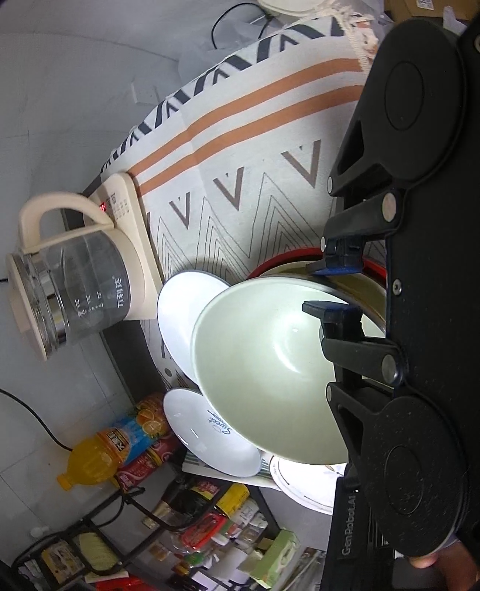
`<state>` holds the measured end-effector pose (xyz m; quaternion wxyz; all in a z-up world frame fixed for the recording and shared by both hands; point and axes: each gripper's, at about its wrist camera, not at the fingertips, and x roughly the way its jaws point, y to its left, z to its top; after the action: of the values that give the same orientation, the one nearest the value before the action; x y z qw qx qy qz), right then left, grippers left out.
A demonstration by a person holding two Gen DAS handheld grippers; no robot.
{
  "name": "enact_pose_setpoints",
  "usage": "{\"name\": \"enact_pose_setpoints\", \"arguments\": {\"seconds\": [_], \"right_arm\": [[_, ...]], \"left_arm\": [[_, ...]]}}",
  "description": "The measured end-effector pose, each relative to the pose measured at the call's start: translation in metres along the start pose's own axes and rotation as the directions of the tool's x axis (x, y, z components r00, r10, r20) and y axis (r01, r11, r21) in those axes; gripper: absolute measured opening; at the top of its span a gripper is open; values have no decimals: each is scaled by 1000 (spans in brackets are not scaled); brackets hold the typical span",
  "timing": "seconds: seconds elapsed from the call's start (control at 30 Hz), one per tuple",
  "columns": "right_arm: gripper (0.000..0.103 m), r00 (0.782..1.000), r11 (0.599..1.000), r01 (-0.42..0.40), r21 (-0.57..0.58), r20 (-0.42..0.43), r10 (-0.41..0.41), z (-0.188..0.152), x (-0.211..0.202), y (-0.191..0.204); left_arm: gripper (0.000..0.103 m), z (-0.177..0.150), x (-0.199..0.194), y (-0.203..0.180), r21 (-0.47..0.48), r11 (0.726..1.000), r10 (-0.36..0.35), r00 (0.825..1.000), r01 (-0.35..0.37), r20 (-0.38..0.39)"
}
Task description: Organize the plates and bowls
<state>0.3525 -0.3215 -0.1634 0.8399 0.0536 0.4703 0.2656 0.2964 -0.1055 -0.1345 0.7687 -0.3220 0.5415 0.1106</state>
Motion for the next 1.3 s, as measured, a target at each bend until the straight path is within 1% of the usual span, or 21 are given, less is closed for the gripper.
{"name": "enact_pose_setpoints", "arguments": {"seconds": [0.13, 0.3, 0.4, 0.5, 0.57, 0.6, 0.67, 0.8, 0.9, 0.97, 1.1, 1.2, 1.3], "right_arm": [[14, 1000, 1000, -15, -19, -2, 15, 6, 3, -4], [13, 999, 999, -44, -21, 4, 44, 13, 8, -12], [13, 999, 997, -53, -49, -4, 53, 17, 12, -11], [15, 997, 995, -71, -73, -16, 70, 22, 13, -10], [15, 997, 994, -83, -77, -1, 84, 25, 9, -12], [15, 996, 993, -89, -79, 1, 89, 27, 7, -14], [17, 994, 992, -105, -70, 2, 105, 30, 5, -19], [17, 990, 989, -143, -42, -9, 143, 31, 8, -30], [17, 990, 990, -141, -23, -21, 141, 30, 12, -33], [21, 991, 991, -133, -23, -28, 133, 29, 13, -33], [23, 989, 990, -140, -20, -44, 139, 29, 15, -35], [25, 987, 988, -151, -17, -55, 149, 30, 17, -37], [27, 987, 989, -151, 0, -64, 151, 30, 18, -39]], "left_arm": [[14, 0, -3, 4, -46, 999, 29, 1000, -29, 6], [15, 2, -11, 10, -99, 993, 70, 997, -65, 41], [15, 2, -13, 14, -132, 988, 92, 995, -85, 48], [15, 2, -15, 18, -160, 982, 111, 992, -101, 55], [15, 3, -18, 19, -174, 979, 121, 990, -108, 65], [16, 4, -19, 18, -176, 977, 133, 989, -119, 70], [23, 6, -20, 16, -169, 975, 158, 985, -144, 73], [26, 10, -20, 15, -170, 972, 175, 982, -161, 73], [26, 11, -22, 14, -174, 970, 188, 979, -172, 77], [26, 11, -25, 15, -179, 968, 193, 978, -176, 82], [28, 9, -36, 16, -170, 969, 200, 974, -180, 105], [34, 4, -44, 21, -179, 964, 218, 969, -196, 119], [37, 0, -49, 31, -195, 962, 215, 969, -190, 121]]}}
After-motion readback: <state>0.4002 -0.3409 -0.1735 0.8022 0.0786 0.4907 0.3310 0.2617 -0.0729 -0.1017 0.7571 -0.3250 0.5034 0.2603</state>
